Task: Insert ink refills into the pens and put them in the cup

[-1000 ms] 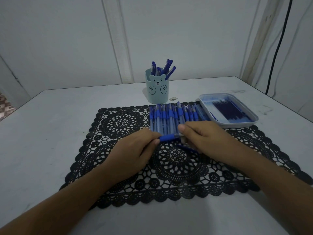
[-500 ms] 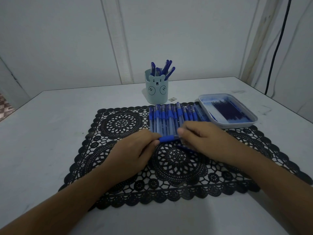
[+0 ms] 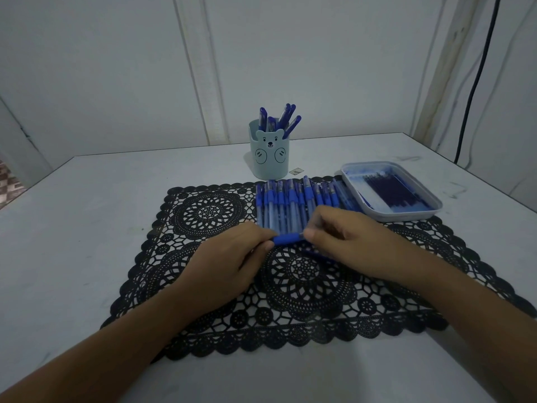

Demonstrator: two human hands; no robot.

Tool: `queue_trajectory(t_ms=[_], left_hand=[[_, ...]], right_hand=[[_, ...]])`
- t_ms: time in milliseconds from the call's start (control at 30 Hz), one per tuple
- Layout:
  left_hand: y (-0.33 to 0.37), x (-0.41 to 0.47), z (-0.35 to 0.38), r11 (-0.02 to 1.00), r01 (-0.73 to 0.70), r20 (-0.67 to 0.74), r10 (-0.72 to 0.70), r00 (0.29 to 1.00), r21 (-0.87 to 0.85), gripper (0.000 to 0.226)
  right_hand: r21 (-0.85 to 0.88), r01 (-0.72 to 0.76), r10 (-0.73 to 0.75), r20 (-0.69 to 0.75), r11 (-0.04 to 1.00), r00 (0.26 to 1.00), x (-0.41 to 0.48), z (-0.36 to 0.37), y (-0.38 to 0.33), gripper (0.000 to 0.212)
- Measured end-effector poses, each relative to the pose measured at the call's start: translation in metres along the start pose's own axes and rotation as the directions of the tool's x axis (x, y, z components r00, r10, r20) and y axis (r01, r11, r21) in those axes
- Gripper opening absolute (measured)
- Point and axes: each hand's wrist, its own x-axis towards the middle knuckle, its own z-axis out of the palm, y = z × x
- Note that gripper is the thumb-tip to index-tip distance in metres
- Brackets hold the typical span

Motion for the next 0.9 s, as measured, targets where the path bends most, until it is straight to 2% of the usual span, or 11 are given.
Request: queue_trajectory(t_ms=[100,233,400,600,700,767,900], left_hand=[[0.000,0.000,0.000,1.000,-0.010,0.006,0.010,1.000,0.012,0.032],[0.001,0.000,0.000,1.000,-0.001,-0.011,0.001,1.000,0.016,0.034],[0.002,-0.001,-0.001,0.999,-0.035,-0.026,0.036,0.999,0.029,0.033],[0.004,0.002,-0.002,0.989,-0.068,-0.091,0.080,0.993,0.131,0.030],[0.003,0.002,0.000,0.991,-0.064,-0.082,0.074,0.994,0.121,0.031],[0.001,0.002,0.000,0.993,-0.042,-0.078,0.050,0.996,0.111,0.030],[-0.004,0.002,0.001,0.995,0.037,-0.122,-0.026,0.992,0.089,0.032]], right_hand=[[0.031,-0.036,0.037,-0.024,0.999,0.999,0.000,0.001,-0.002,0.038],[0.001,-0.009,0.009,0.009,1.000,1.000,-0.001,0.000,-0.001,0.017],[-0.090,0.017,-0.023,-0.065,0.996,0.998,0.002,0.004,-0.001,0.032],[-0.054,0.007,-0.014,-0.129,0.999,0.992,0.004,0.010,0.003,0.039],[-0.024,-0.027,0.024,-0.148,0.999,0.989,0.004,0.009,0.002,0.039],[-0.090,-0.044,0.026,-0.186,0.995,0.982,0.002,0.005,0.002,0.040],[-0.439,-0.058,-0.003,-0.138,0.897,0.990,-0.001,-0.009,0.005,0.036]])
